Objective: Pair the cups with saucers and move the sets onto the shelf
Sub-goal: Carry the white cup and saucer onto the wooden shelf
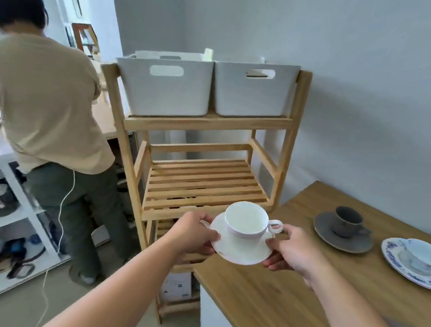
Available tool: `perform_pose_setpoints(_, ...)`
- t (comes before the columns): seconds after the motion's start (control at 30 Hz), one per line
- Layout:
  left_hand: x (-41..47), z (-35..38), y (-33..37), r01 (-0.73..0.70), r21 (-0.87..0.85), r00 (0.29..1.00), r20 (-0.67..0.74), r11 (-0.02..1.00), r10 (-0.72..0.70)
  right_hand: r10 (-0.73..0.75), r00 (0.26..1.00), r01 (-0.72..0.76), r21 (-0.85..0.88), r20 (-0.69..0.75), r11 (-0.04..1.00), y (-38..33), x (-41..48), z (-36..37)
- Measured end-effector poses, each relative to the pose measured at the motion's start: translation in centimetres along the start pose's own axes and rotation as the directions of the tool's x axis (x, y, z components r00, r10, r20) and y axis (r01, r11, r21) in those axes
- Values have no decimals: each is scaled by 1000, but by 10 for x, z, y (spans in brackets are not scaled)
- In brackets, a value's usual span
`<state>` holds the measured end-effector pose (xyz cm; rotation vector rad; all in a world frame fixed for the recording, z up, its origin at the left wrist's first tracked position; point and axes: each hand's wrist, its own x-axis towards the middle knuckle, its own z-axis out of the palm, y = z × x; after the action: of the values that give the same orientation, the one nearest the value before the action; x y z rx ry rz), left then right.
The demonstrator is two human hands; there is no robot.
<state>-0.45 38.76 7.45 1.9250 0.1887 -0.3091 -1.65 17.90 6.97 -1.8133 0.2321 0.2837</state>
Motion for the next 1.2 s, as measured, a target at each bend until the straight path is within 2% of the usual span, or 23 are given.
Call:
perform_pose_setpoints(0.2, 33, -73, -18, 19, -2, 999, -27, 1000, -19, 3, 999, -3, 3, 46, 1000, -22, 41, 72)
perform_pose_setpoints(0.43, 79, -113, -40, 93, -29, 990, -105, 995, -95, 0, 994, 9, -80, 114, 997, -38, 101, 115)
perform_pose_setpoints(0.93, 218, -114, -80, 213, -118, 932, -274, 970, -238, 39, 986, 0, -235, 159, 972, -38, 264, 151)
perform_pose_setpoints(1.2, 293, -113, -101, 177, -164, 900, -373, 970, -227, 48, 980, -3, -229, 191, 973, -28, 348, 173)
